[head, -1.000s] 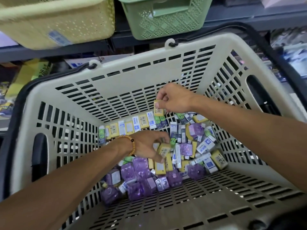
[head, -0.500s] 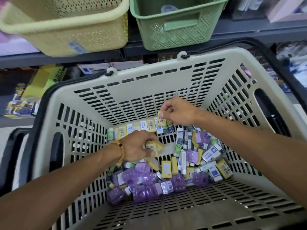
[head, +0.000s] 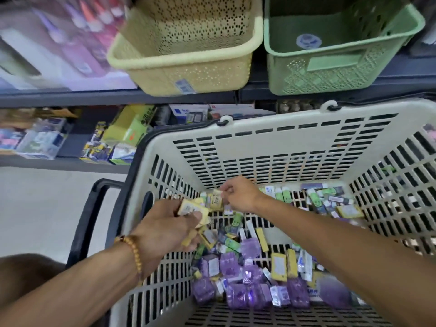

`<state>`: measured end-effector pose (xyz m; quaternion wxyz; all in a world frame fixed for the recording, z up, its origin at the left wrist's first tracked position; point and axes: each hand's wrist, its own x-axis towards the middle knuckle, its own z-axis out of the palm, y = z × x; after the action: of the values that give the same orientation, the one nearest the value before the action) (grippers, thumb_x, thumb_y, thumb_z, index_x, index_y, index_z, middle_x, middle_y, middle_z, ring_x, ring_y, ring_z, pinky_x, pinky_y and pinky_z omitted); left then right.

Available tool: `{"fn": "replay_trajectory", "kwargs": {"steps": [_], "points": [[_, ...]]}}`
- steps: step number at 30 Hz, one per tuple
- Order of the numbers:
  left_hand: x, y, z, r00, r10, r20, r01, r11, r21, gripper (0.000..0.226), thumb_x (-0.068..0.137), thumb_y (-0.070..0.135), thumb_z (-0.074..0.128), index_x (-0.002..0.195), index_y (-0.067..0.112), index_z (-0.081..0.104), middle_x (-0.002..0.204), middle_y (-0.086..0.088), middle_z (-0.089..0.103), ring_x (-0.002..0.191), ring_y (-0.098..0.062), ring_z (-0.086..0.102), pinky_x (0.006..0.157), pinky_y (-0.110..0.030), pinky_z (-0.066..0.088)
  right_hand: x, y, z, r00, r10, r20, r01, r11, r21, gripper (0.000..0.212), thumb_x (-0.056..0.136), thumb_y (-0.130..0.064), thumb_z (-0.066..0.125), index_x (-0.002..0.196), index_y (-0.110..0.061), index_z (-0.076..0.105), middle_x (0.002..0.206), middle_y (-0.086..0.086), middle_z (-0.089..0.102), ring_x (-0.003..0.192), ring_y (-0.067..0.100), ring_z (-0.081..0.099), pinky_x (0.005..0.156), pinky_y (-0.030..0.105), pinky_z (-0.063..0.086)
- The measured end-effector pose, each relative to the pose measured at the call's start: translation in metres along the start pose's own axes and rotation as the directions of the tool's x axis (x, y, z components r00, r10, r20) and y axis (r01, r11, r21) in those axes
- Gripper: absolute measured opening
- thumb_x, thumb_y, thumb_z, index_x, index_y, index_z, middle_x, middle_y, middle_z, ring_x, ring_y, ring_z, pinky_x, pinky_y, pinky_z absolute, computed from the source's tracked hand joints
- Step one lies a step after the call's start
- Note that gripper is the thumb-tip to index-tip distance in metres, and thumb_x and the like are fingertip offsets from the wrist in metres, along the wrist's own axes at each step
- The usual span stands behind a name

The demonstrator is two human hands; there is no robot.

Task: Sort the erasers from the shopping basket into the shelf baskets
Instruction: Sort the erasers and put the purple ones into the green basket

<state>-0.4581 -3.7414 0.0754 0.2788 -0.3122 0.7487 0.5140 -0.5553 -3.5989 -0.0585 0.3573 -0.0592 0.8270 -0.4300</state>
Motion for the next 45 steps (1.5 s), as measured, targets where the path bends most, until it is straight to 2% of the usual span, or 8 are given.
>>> {"fn": "replay_trajectory", "kwargs": {"steps": [10,14,18,25,29,32,36,45], "points": [[0.014,0.010,0.006,0.995,-0.006,0.095,0.010,0.999,-0.037,0.016,0.087,0.013,0.068,0.100,0.005,0.069,0.094,-0.016,0.073,0.076,-0.022,0.072,0.064,-0.028,0.057,-0.046,-0.031,-0.020,0.957,-0.205,0.203,0.168,0.968,0.184,0.011,0.090,-0.051,0.061,0.096,-0.046,0.068,0.090,-0.014,0.072,0.077,0.009,0.068,0.056,0.019,0.050],[0.017,0.015,0.002,0.995,0.019,0.100,-0.012,0.997,-0.075,0.016,0.082,0.008,0.071,0.098,0.003,0.069,0.093,-0.014,0.073,0.079,-0.021,0.074,0.071,-0.028,0.060,-0.046,-0.029,-0.030,0.977,-0.179,0.115,0.163,0.977,0.135,0.013,0.097,-0.034,0.058,0.099,-0.029,0.069,0.085,-0.015,0.067,0.069,-0.007,0.062,0.055,0.012,0.045],[0.017,0.014,-0.011,0.995,0.048,0.088,-0.022,0.960,-0.278,0.025,0.083,-0.002,0.068,0.106,0.002,0.063,0.095,-0.015,0.074,0.090,-0.026,0.073,0.077,-0.031,0.058,-0.039,0.000,-0.032,0.995,-0.080,-0.058,0.078,0.996,-0.038,0.023,0.099,-0.031,0.054,0.107,-0.013,0.065,0.107,0.001,0.065,0.095,0.020,0.064,0.083,0.035,0.053],[0.013,0.008,-0.026,0.993,0.084,0.086,-0.031,0.871,-0.490,0.032,0.085,-0.012,0.058,0.111,0.006,0.063,0.108,-0.018,0.068,0.091,-0.031,0.072,0.068,-0.041,0.059,-0.015,0.008,-0.006,0.988,-0.066,-0.143,0.063,0.998,-0.021,0.027,0.098,-0.022,0.058,0.123,-0.012,0.064,0.084,-0.008,0.060,0.053,-0.006,0.057,0.054,0.013,0.045],[0.018,0.010,-0.037,0.994,0.091,0.056,-0.054,0.878,-0.475,0.029,0.089,-0.010,0.055,0.111,0.007,0.063,0.113,-0.018,0.064,0.096,-0.031,0.070,0.066,-0.038,0.058,-0.017,0.007,0.003,0.972,-0.064,-0.225,0.081,0.995,0.065,0.026,0.093,-0.011,0.065,0.119,-0.007,0.067,0.088,-0.005,0.065,0.070,0.013,0.065,0.076,0.039,0.060],[0.022,0.012,-0.045,0.994,0.103,0.025,-0.079,0.874,-0.480,0.028,0.089,-0.010,0.056,0.112,0.005,0.062,0.113,-0.019,0.064,0.095,-0.032,0.070,0.077,-0.043,0.058,-0.020,0.007,0.006,0.941,-0.231,-0.249,0.135,0.927,-0.349,0.028,0.096,-0.023,0.060,0.123,-0.016,0.065,0.105,-0.002,0.069,0.099,0.022,0.065,0.090,0.041,0.054],[0.025,0.010,-0.053,0.994,0.110,0.029,-0.084,0.881,-0.465,0.029,0.089,-0.009,0.056,0.113,0.005,0.061,0.110,-0.019,0.065,0.090,-0.030,0.072,0.071,-0.039,0.058,-0.019,0.005,0.010,0.912,-0.406,-0.061,0.227,0.621,-0.750,0.053,0.092,-0.031,0.052,0.142,-0.030,0.036,0.112,0.006,0.057,0.101,0.028,0.059,0.069,0.032,0.045],[0.029,0.010,-0.066,0.988,0.139,0.070,-0.097,0.901,-0.423,0.030,0.091,-0.008,0.055,0.117,0.006,0.059,0.120,-0.020,0.061,0.100,-0.033,0.069,0.071,-0.038,0.057,-0.010,-0.008,0.022,0.886,-0.457,0.076,0.326,0.500,-0.802,0.042,0.097,-0.018,0.050,0.138,-0.016,0.041,0.111,0.009,0.059,0.099,0.031,0.060,0.080,0.040,0.048]]}}
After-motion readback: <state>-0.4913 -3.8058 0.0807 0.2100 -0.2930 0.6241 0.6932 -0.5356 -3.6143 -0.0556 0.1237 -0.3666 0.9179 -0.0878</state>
